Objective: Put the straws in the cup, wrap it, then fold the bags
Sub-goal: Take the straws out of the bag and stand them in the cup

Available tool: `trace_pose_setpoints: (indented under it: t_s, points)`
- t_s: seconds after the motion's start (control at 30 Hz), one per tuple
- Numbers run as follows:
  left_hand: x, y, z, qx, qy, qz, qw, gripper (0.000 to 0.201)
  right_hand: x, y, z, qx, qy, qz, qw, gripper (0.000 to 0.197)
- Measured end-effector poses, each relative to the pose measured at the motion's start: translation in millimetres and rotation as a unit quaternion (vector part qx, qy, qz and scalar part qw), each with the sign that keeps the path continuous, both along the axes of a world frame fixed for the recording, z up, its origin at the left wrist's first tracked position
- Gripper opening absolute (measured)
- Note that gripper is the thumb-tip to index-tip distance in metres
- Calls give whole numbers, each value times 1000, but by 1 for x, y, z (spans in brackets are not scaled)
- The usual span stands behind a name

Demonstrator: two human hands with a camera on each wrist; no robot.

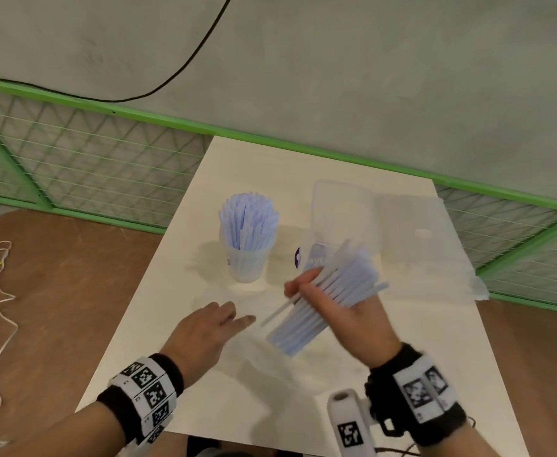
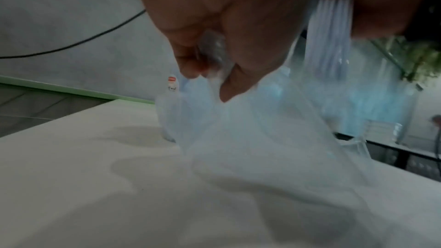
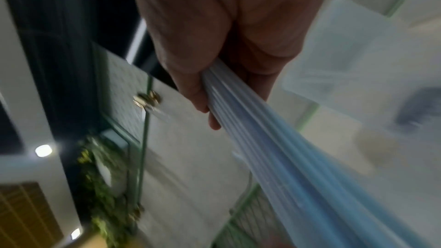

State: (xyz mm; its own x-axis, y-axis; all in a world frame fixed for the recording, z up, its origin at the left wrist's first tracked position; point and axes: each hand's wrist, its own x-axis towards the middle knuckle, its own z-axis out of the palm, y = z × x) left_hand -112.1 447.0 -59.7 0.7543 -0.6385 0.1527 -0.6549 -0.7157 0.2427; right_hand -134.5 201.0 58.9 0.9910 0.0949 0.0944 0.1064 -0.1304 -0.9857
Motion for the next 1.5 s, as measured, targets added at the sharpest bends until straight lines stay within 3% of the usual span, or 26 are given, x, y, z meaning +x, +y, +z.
trace_pose_setpoints:
  t_s: [0.1,0.23,0.33,0.47,0.53,0.6,0.7,0.77,0.83,1.07,1.2,1.27,1.4,1.5]
  points:
    - [-3,-6,-13,32,-55,-61,996,55,10,-18,27,22,-64,-48,997,10]
    - [-17,-18,-31,151,13,-120,981,51,14,-31,-12,-42,-15,-136,990,7]
    - [-23,-15,-38,204,119,-99,967,49,5,-34,-63,-67,76,-192,976,4]
    - [-22,-25,-24,155,184,-11,971,72,-8,-37,-103,-76,119,-229,963,12]
    - [-16,-28,-24,164,181,-9,970,51,-12,-39,-110,-79,125,-237,960,11]
    - [-8,-32,-29,226,124,-9,966,15,-13,-41,-111,-89,124,-237,960,10]
    - [-6,-36,-40,252,114,-14,961,26,-13,-43,-110,-118,123,-222,960,9]
    - [-7,-40,-49,243,166,-16,956,60,-13,-43,-109,-133,127,-213,959,6]
    - [-8,-41,-53,267,216,-17,939,81,-12,-44,-108,-136,122,-212,960,3]
    - [10,-51,-52,279,216,-10,936,84,-1,-55,-109,-89,122,-277,949,5]
    - [15,-54,-21,146,104,0,984,60,3,-59,-115,-135,133,-250,949,6]
    - [22,-53,1,29,16,-5,999,46,7,-61,-111,-142,131,-244,950,7]
    - [61,-39,52,-127,-96,42,986,38,22,-60,-84,-119,85,-253,956,21]
    - [98,-15,75,-147,-90,85,981,55,38,-52,-46,-80,25,-220,972,27]
